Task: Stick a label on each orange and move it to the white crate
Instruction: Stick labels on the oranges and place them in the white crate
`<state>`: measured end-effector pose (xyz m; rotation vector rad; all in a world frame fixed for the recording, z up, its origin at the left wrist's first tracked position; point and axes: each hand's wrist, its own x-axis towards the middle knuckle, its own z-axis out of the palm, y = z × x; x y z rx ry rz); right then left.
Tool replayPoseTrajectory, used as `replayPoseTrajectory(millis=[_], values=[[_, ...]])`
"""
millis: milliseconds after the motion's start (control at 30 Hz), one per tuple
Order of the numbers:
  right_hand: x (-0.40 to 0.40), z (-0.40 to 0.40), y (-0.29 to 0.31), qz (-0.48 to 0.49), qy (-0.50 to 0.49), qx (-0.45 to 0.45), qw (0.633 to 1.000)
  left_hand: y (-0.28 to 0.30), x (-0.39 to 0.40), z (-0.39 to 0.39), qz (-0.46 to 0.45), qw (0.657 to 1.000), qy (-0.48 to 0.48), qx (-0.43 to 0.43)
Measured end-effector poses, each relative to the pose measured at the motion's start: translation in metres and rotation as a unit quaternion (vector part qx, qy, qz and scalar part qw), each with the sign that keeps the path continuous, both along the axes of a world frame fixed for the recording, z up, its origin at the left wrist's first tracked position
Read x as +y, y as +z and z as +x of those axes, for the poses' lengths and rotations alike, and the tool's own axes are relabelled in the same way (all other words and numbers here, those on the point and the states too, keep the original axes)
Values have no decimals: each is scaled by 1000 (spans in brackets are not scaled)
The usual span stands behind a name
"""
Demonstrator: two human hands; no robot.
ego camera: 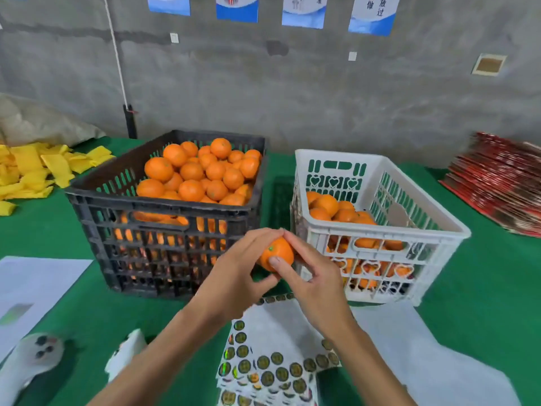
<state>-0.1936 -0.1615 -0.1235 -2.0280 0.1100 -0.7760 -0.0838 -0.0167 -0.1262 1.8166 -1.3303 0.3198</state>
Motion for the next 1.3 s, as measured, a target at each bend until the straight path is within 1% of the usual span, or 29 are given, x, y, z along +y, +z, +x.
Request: replayPoseTrajectory(millis=[100, 133, 200, 300, 367, 433, 500, 767, 800, 900, 1000, 1033, 1067, 1133, 1167, 1200, 1233, 1300], values=[[3, -14, -45, 15, -20, 101, 995, -58, -2, -6, 72, 995, 19, 73], [5, -20, -61, -1, -21, 127, 992, -75, -2, -6, 92, 990, 31, 100], [10, -31, -91, -68, -4, 172, 983, -100, -1, -5, 112, 982, 50, 146], [19, -50, -123, -155, 14, 247, 956, -123, -1, -4, 136, 975, 63, 166], [18, -56, -130, -147, 39, 269, 951, -132, -1, -7, 144, 975, 63, 155], [15, -59, -129, -107, 68, 263, 956, -138, -3, -9, 150, 977, 65, 135], [11, -61, -131, -112, 78, 246, 960, -140, -3, -9, 154, 977, 67, 128], [8, -62, -138, -255, 37, 197, 946, -146, -1, -8, 144, 976, 63, 148], [8, -63, -140, -258, 35, 185, 948, -146, 0, -8, 142, 977, 62, 148], [7, -64, -136, -214, 24, 164, 963, -145, 0, -8, 141, 978, 58, 144], [8, -64, -135, -224, 9, 137, 965, -145, 0, -8, 143, 977, 60, 147], [9, -63, -134, -205, -2, 141, 969, -145, 0, -7, 145, 976, 60, 148], [11, -61, -130, -157, -23, 150, 976, -145, 0, -7, 149, 975, 58, 152], [9, -53, -117, -66, -97, 145, 982, -144, 0, -8, 153, 974, 47, 161], [5, -47, -110, -52, -143, 124, 981, -141, -1, -9, 150, 974, 41, 165], [3, -40, -100, -64, -186, 98, 976, -136, -3, -10, 141, 975, 36, 169], [1, -33, -89, -101, -220, 75, 967, -128, -6, -12, 129, 976, 32, 172], [4, -20, -69, -193, -247, 62, 948, -106, -12, -16, 100, 981, 32, 165]])
